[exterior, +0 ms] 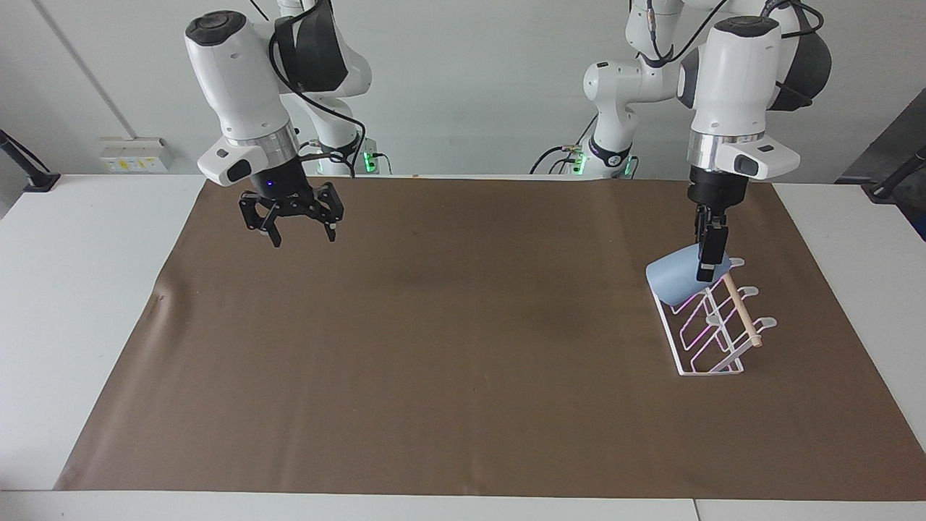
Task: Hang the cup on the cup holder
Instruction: 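Carry the cup to the rack with the left gripper while the right gripper retracts, then lower the cup onto a rack hook with the left gripper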
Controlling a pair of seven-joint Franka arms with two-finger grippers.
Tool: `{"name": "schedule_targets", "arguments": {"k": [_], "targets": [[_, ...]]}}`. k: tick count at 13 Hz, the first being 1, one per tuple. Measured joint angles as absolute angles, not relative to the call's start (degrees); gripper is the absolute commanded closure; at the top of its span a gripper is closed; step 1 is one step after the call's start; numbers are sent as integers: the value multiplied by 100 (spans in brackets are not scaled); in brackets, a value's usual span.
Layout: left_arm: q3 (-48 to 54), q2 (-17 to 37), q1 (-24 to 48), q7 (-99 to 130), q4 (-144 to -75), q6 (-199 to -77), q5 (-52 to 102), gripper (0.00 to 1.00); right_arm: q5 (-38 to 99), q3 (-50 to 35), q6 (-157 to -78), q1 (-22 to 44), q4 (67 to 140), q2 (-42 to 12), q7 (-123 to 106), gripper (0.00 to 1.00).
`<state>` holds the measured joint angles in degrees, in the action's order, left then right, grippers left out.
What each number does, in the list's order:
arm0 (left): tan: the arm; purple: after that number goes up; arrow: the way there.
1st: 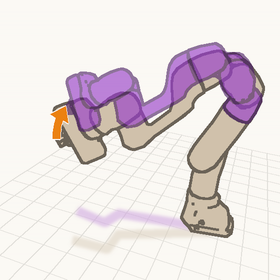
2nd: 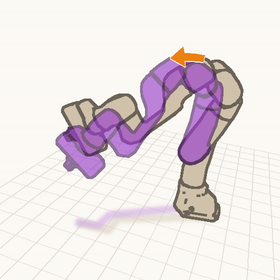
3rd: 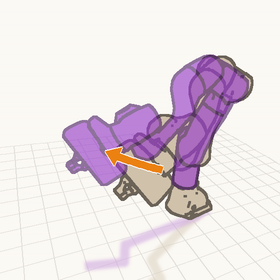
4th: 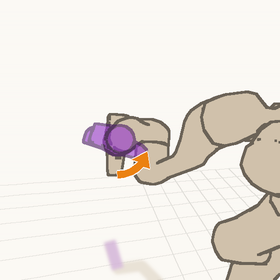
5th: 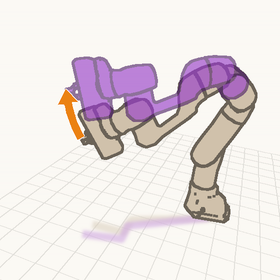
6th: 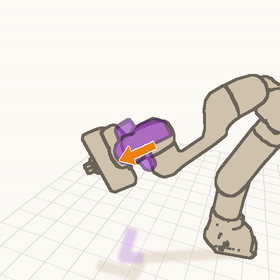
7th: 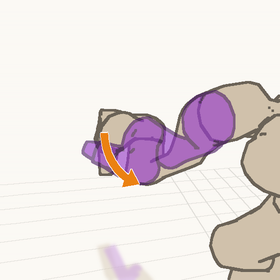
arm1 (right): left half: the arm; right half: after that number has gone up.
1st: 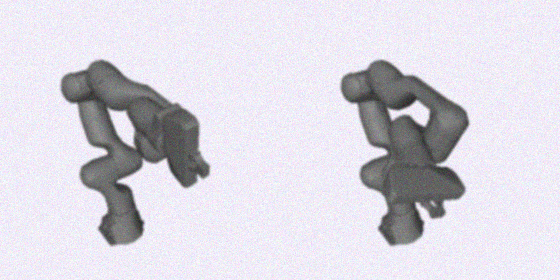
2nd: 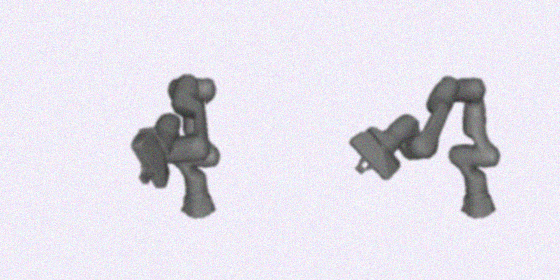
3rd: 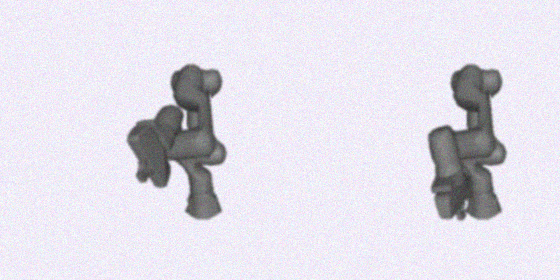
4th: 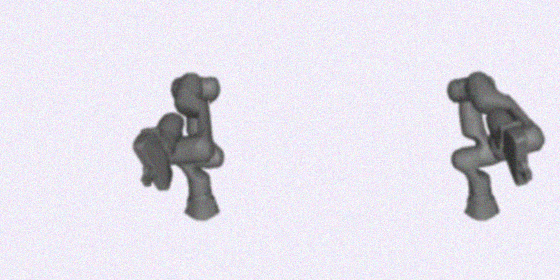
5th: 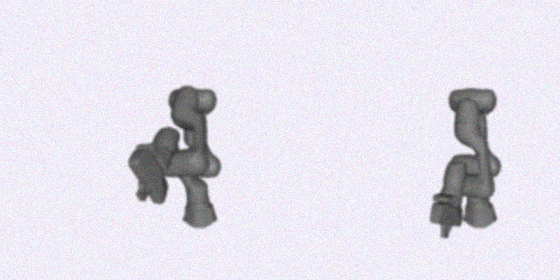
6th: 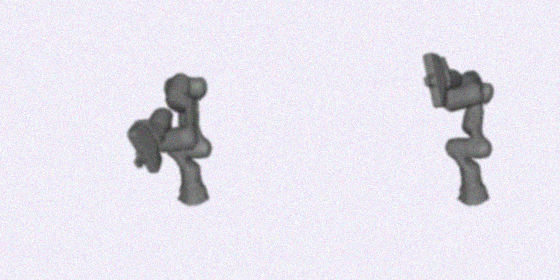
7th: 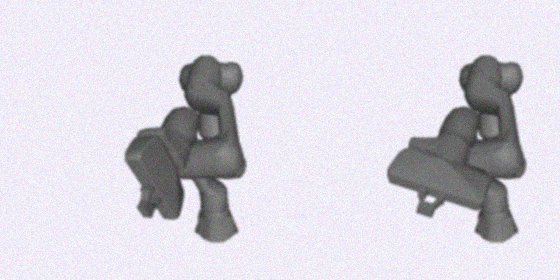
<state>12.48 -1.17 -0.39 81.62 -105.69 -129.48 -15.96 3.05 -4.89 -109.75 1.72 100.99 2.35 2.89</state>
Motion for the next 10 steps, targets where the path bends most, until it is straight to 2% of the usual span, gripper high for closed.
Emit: {"name": "schedule_targets", "arguments": {"k": [6,10], "targets": [[1235,606,-56,8020,-10310,-13205,-3223,100,298,-65,-9751,105,9203,283,295,0],[1212,968,-300,7401,-9949,-13248,-3436,100,290,456,-9025,108,8890,340,296,0]]}}
